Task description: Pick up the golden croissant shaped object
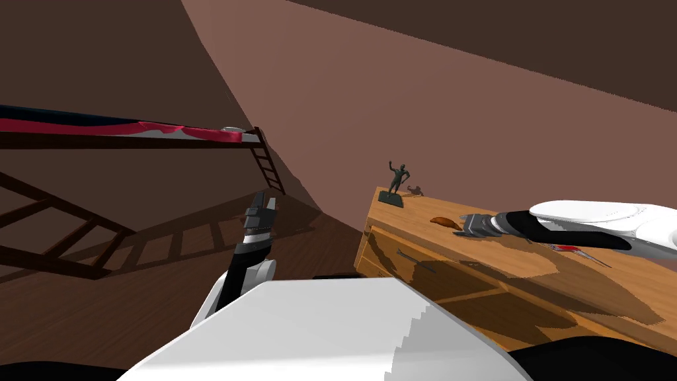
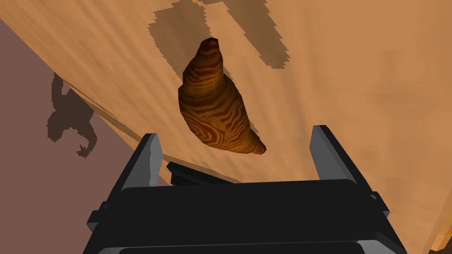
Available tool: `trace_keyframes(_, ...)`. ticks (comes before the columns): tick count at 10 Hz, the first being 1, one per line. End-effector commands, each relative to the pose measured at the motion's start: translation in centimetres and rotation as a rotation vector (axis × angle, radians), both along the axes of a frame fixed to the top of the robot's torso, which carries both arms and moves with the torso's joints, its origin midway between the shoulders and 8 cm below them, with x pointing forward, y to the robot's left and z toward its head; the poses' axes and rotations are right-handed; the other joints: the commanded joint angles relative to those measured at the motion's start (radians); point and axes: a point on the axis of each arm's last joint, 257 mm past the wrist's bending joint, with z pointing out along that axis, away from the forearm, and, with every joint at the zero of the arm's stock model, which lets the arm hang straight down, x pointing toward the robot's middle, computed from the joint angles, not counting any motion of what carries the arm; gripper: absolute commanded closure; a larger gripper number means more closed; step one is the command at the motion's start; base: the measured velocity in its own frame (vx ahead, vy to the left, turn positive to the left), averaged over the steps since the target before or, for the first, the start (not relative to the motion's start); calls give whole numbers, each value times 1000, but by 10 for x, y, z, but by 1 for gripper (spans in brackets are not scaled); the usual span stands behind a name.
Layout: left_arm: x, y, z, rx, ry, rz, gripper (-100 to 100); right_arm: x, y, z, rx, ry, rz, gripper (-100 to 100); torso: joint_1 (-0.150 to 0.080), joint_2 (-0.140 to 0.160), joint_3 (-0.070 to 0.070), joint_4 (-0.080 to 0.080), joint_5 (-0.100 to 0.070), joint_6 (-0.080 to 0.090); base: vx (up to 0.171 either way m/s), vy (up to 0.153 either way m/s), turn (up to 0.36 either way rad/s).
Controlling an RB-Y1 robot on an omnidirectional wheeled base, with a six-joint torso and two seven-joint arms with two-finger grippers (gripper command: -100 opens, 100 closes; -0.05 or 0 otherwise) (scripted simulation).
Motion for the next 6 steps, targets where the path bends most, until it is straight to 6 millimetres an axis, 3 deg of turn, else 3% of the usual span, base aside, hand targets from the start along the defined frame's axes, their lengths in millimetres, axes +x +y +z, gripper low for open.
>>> trace_keyframes(1, 0, 0, 0, 0, 0, 0, 0, -15, -10, -6, -29, 42, 4, -100, 0, 0, 0, 0, 0, 0, 60, -76, 185)
trace_keyframes(2, 0, 0, 0, 0, 0, 0, 0, -7, -4, -2, -17, 24, 2, -100, 0, -1, 0, 0, 1, -1, 33, -50, 66)
trace_keyframes(3, 0, 0, 0, 0, 0, 0, 0, -7, -4, -2, -20, 26, 3, 0, 2, 1, 0, 0, 1, 0, 6, -9, -8)
trace_keyframes(4, 0, 0, 0, 0, 0, 0, 0, -13, -8, -12, -18, 22, -7, -100, 5, 3, 2, 1, 1, 0, 19, -20, 62)
trace_keyframes(5, 0, 0, 0, 0, 0, 0, 0, -19, -11, -20, -16, 19, -15, -100, 5, 3, 2, 1, 1, 0, 36, -28, 122)
trace_keyframes(6, 0, 0, 0, 0, 0, 0, 0, -12, -7, -15, 24, -17, -44, -100, 4, 2, 1, 0, 1, -1, 27, -20, 35)
